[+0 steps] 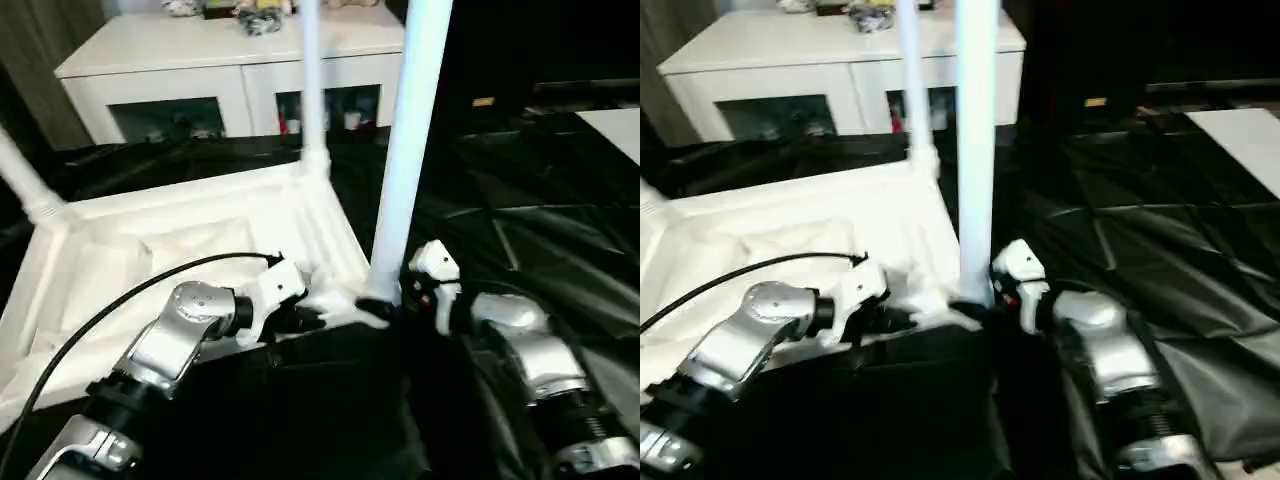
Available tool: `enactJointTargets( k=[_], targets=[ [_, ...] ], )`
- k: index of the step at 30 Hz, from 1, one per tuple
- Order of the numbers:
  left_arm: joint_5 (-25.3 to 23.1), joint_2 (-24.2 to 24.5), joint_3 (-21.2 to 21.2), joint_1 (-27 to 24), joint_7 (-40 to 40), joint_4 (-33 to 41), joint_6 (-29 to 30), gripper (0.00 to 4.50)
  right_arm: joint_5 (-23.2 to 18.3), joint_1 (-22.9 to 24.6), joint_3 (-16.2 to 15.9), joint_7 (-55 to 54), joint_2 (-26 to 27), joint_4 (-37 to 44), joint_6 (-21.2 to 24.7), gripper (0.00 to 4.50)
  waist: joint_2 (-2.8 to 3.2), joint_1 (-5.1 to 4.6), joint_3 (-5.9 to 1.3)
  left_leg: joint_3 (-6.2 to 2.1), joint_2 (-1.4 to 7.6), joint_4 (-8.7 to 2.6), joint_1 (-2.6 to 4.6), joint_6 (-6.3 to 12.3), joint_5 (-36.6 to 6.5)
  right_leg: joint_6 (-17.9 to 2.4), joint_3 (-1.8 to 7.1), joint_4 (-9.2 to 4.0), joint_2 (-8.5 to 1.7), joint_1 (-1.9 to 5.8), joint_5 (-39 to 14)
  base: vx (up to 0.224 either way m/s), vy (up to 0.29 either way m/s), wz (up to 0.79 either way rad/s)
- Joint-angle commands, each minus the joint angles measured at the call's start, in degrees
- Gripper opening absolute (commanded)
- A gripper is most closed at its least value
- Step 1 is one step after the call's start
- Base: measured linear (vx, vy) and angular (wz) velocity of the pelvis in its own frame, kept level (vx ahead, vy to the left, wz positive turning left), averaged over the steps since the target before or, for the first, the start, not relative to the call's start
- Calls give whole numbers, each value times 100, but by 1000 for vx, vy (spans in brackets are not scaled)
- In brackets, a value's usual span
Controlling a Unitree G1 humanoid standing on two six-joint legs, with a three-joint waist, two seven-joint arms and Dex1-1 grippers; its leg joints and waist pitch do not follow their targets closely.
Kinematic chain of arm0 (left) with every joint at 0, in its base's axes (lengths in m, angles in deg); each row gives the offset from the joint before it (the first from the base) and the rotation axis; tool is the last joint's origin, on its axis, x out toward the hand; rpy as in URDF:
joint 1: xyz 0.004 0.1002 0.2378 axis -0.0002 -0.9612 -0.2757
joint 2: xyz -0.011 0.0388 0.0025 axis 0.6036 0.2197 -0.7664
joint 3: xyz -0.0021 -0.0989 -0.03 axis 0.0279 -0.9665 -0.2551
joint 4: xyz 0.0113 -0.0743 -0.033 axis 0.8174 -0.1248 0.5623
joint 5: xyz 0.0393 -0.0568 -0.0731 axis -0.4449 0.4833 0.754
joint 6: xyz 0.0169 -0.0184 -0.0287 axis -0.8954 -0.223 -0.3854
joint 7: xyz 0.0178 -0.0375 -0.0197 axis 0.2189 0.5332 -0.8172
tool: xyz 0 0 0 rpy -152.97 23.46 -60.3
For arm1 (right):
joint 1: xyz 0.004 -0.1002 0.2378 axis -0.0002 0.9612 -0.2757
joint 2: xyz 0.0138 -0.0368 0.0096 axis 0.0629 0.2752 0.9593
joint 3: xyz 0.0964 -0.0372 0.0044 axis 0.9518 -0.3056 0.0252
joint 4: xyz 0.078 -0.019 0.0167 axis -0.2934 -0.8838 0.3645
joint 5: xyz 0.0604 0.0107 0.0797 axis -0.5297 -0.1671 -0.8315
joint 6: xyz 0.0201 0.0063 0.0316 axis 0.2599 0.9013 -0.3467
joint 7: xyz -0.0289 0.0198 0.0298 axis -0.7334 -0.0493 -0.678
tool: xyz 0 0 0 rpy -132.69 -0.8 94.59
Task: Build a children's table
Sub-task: Rotate leg to tighten
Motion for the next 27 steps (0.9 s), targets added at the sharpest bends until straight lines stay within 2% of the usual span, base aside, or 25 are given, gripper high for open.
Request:
enactJointTargets(
  k=[1, 3, 5, 9, 10, 11, 14, 15, 16, 20, 22, 24, 27],
  targets=[
    [-188, -221, -93, 196, 584, -351, 172, 0, 160, -96, 103, -971, 377, -281, 70, 273, -42, -41, -324, -134, 270, -527, 107, 60, -1428, -1249, 236, -463, -303, 206, -1556, 0, 0, 0],
    [-221, -375, -138, 307, 832, -504, 234, 0, 261, -146, 185, -1471, 570, -408, 94, 273, -58, -67, -327, -153, 270, -541, 105, -15, -1555, -1178, 234, -475, -316, 227, -1724, 0, 0, 0],
    [-269, -584, -178, 457, 1155, -712, 323, 0, 455, -218, 282, -2189, 811, -577, 93, 273, -51, -77, -324, -160, 265, -546, 115, -56, -1679, -1113, 231, -498, -313, 217, -1850, 0, 0, 0],
    [-294, -1001, -238, 731, 1631, -1073, 474, 0, 686, -457, 236, -2935, 1200, -955, 9, 273, -32, -79, -332, -156, 256, -546, 127, -88, -1667, -1091, 238, -505, -316, 202, -1760, 0, 0, 0],
    [-308, -1093, -239, 785, 1694, -1151, 486, 0, 765, -526, 165, -3035, 1284, -1049, -43, 273, -43, -82, -331, -149, 251, -543, 126, -87, -1668, -1101, 236, -508, -310, 194, -1742, 0, 0, 0],
    [-321, -1149, -218, 817, 1691, -1206, 496, 0, 775, -566, 104, -2993, 1369, -1095, -147, 273, -49, -83, -327, -157, 247, -545, 103, -71, -1654, -1111, 234, -510, -321, 220, -1723, 0, 0, 0],
    [-349, -1196, -198, 845, 1663, -1277, 443, 0, 614, -541, 75, -2582, 1499, -988, -330, 273, -48, -71, -343, -155, 260, -540, 88, 45, -1541, -1135, 236, -486, -321, 238, -1465, 0, 0, 0],
    [-331, -1189, -192, 838, 1613, -1264, 415, 0, 550, -520, 88, -2486, 1507, -925, -345, 328, -47, -65, -351, -152, 265, -534, 89, 89, -1477, -1165, 236, -473, -320, 240, -1340, 0, 0, 0],
    [-322, -1187, -193, 835, 1597, -1257, 412, 0, 517, -514, 94, -2444, 1512, -908, -338, 342, -48, -64, -351, -150, 266, -533, 86, 109, -1446, -1184, 235, -469, -319, 242, -1288, 0, 0, 0],
    [-228, -965, -124, 707, 1160, -1000, 278, 0, 445, -480, 80, -2119, 1324, -750, -369, 377, -63, -86, -330, -167, 270, -554, 49, 162, -1553, -1163, 227, -477, -336, 271, -1525, 0, 0, 0],
    [-162, -772, -64, 579, 799, -751, 227, 0, 411, -412, 35, -1760, 1088, -598, -357, 391, -58, -87, -338, -172, 277, -552, 66, 150, -1561, -1149, 227, -480, -337, 261, -1544, 0, 0, 0],
    [-115, -487, 41, 395, 325, -487, -131, 0, 355, -274, -86, -1129, 702, -322, -359, 391, -66, -105, -339, -175, 282, -546, 47, 219, -1505, -1185, 228, -468, -329, 275, -1383, 0, 0, 0],
    [78, -151, 108, 141, -302, -157, -348, 0, 343, -80, -244, -380, 191, -42, -538, 391, -49, -104, -365, -146, 295, -511, 62, 357, -1243, -1383, 236, -405, -318, 273, -796, 0, 0, 0]
  ],
)
